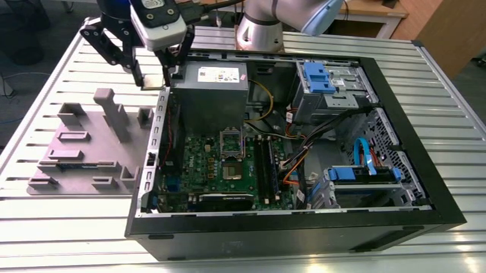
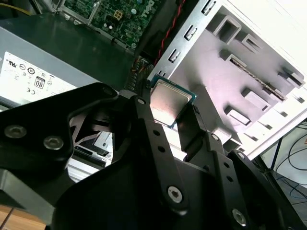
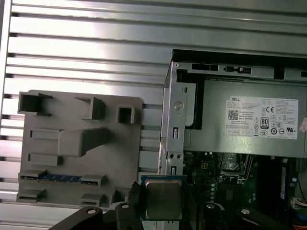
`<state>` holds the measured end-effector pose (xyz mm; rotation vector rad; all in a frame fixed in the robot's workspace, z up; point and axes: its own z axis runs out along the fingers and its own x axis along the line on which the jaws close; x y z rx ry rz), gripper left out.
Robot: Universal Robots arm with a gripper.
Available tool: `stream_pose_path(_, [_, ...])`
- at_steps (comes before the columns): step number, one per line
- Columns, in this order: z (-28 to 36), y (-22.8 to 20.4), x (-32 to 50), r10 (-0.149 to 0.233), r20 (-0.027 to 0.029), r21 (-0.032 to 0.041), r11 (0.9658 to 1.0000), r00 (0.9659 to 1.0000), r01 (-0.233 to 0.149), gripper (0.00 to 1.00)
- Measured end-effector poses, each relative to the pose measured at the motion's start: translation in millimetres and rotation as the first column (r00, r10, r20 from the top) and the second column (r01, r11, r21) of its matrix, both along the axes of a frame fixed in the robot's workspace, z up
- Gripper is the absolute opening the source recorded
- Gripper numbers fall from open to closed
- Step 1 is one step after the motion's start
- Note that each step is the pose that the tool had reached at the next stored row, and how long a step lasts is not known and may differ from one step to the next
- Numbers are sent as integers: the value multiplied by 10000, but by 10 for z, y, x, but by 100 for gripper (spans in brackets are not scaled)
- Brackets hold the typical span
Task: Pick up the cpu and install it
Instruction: 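Pick up the cpu and move it towards the insertion slot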
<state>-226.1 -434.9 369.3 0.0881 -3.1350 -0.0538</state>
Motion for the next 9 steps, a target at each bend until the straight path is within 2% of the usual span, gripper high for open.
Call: stream_pose_path(9, [-1, -2, 97, 0, 1, 0, 10000, 10000, 0, 47])
